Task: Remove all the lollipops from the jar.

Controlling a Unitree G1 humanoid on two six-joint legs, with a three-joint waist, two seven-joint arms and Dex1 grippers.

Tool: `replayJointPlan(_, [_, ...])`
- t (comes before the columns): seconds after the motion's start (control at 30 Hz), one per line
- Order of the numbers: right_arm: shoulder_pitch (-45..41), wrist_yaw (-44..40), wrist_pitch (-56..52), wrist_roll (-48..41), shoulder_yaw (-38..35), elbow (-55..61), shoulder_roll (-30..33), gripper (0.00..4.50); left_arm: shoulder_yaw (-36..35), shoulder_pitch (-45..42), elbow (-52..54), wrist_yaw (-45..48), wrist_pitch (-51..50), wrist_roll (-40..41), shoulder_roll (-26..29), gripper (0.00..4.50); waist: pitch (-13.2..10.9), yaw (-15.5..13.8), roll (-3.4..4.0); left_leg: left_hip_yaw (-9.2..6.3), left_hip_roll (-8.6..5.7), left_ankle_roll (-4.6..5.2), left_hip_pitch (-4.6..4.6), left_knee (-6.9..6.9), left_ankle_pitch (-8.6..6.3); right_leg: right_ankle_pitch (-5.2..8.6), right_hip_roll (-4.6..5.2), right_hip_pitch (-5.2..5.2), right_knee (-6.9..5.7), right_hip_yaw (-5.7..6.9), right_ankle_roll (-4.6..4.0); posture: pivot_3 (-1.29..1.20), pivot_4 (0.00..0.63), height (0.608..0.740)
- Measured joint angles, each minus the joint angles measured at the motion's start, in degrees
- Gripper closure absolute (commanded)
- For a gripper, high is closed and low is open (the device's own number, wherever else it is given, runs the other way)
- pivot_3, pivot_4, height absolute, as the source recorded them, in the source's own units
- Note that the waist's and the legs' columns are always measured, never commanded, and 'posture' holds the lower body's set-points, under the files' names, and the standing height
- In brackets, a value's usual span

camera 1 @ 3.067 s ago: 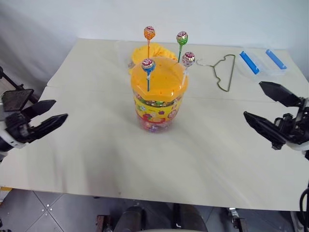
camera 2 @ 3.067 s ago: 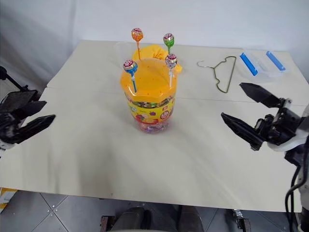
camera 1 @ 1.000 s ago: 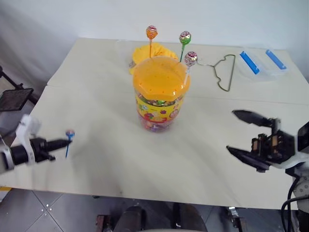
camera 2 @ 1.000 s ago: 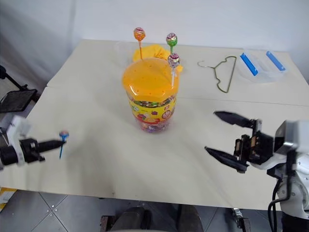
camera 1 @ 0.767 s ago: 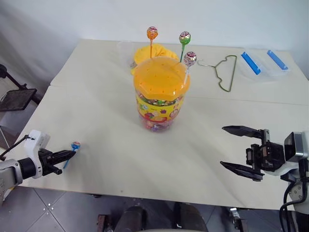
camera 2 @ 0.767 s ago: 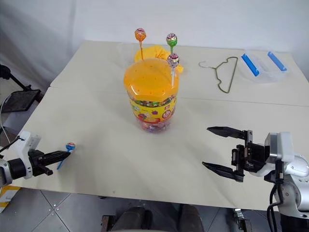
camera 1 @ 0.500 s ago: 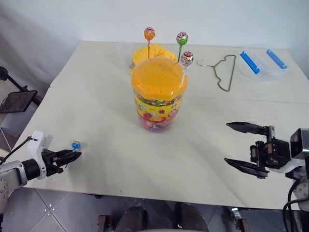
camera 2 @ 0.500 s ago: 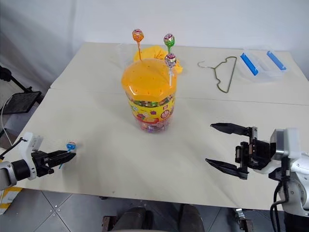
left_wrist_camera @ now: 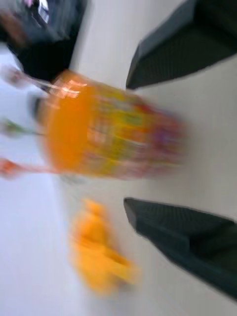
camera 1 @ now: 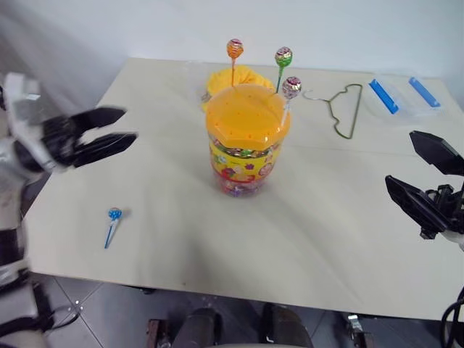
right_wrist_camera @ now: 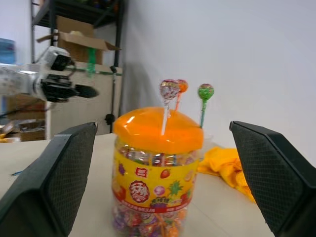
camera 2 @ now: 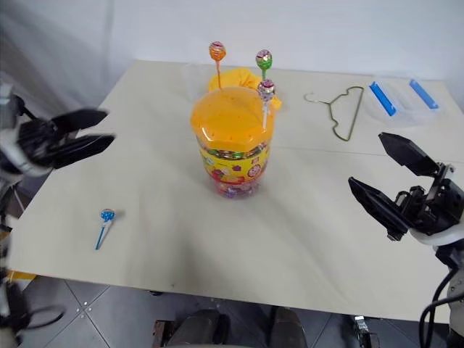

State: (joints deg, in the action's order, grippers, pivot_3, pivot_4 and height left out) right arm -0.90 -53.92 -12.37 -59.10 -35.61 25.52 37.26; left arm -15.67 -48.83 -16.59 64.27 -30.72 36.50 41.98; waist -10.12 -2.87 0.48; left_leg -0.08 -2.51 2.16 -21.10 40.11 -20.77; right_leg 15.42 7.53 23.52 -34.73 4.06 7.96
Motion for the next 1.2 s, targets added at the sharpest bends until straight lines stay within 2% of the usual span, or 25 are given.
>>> replayJointPlan(0.17, [-2.12, 4.65, -0.25, 0.08, 0.64, 0.46, -0.02, 0.00, 8.23, -15.57, -17.86, -1.63, 6.28, -7.87, -9.76, 0.08, -0.06, 1.18, -0.14, 0.34, -0.20, 0.07, -0.04, -0.14, 0.00, -0.03, -0.03, 0.18, 0.08, 0.06, 0.05, 0.00, 0.150, 0.740])
replayJointPlan(0.43, [-0.83, 8.42, -0.06, 1.31, 1.48, 4.25, -1.90, 0.00, 10.13, -26.68, -34.44, -0.97, 12.56, -13.56, -16.07, 0.08, -0.21, 1.48, -0.38, 0.54, 0.12, 0.13, -0.08, -0.03, 0.01, -0.10, 0.03, 0.20, 0.13, 0.24, 0.18, 0.00, 0.150, 0.740])
replayJointPlan(0.57, [-0.72, 9.24, 0.02, 1.42, 1.54, 5.33, -2.35, 0.00, 9.09, -30.34, -40.34, -1.97, 14.54, -14.40, -17.41, 1.29, -0.24, 1.32, -0.44, 0.51, 0.11, 0.16, -0.10, -0.02, 0.02, -0.11, 0.04, 0.19, 0.15, 0.23, 0.20, 0.00, 0.150, 0.740])
replayJointPlan(0.9, [0.03, 9.76, 0.58, 1.84, 1.54, 5.99, -2.61, 0.00, 7.05, -31.86, -43.03, -0.50, 14.08, -14.45, -17.95, 4.49, -0.24, 1.37, -0.44, 0.51, 0.12, 0.17, -0.11, -0.04, 0.01, -0.11, 0.03, 0.19, 0.20, 0.24, 0.20, 0.00, 0.150, 0.740])
replayJointPlan(1.0, [-0.01, 9.76, 1.12, 1.95, 1.58, 5.98, -2.82, 0.00, 5.44, -32.55, -43.35, -1.41, 13.48, -14.23, -18.10, 4.49, -0.24, 1.33, -0.45, 0.49, 0.11, 0.17, -0.12, -0.05, 0.01, -0.11, 0.03, 0.19, 0.21, 0.24, 0.20, 0.00, 0.150, 0.740])
replayJointPlan(1.1, [-0.88, 9.70, 1.16, 1.85, 2.16, 5.87, -3.37, 0.00, -0.59, -34.83, -44.59, -4.73, 11.28, -10.39, -17.85, 4.49, -0.31, 1.47, -0.56, 0.47, 0.14, 0.16, -0.13, -0.05, 0.01, -0.11, 0.03, 0.21, 0.21, 0.24, 0.21, 0.00, 0.150, 0.740])
replayJointPlan(1.2, [-3.92, 8.89, 1.43, 0.51, 3.61, 5.57, -4.51, 0.00, -5.59, -36.76, -43.81, -8.51, 7.79, -7.28, -13.68, 4.49, -0.33, 2.16, -0.57, 0.48, 0.16, 0.14, -0.06, -0.11, 0.00, -0.11, 0.02, 0.24, 0.19, 0.23, 0.21, 0.00, 0.150, 0.740])
